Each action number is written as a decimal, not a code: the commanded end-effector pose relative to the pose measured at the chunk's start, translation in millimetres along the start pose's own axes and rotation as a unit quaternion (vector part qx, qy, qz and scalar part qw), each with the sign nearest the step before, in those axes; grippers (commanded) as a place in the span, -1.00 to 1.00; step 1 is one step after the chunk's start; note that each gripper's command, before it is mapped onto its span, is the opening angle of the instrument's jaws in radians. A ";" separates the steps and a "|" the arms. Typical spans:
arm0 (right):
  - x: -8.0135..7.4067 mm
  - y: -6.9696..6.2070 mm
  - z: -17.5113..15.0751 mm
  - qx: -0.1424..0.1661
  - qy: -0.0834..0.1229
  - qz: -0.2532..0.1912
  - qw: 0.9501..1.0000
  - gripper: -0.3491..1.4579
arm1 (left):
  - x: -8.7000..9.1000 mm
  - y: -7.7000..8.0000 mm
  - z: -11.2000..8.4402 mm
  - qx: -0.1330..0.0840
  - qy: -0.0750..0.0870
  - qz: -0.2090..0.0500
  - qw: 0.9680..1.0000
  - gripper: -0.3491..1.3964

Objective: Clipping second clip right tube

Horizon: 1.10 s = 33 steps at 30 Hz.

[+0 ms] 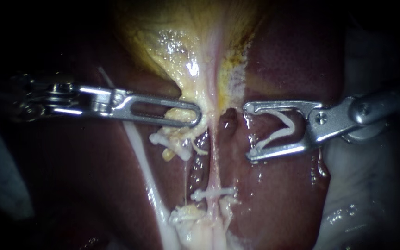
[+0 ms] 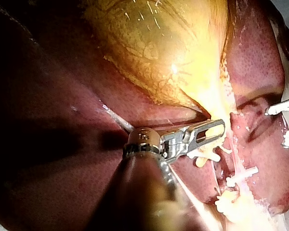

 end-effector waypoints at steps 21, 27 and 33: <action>0.1 -0.1 0.3 0.003 0.001 0.000 1.000 -0.06 | -2.3 -1.5 -8.0 -0.009 -0.010 -0.009 1.000 -1.00; -0.4 -0.5 1.2 0.004 0.001 0.003 1.000 -0.06 | -2.1 -1.8 -8.0 -0.008 -0.012 -0.010 1.000 -1.00; -2.3 -1.6 4.2 0.000 0.002 0.085 0.996 -0.06 | -2.0 -2.1 -8.0 -0.009 -0.013 -0.010 1.000 -1.00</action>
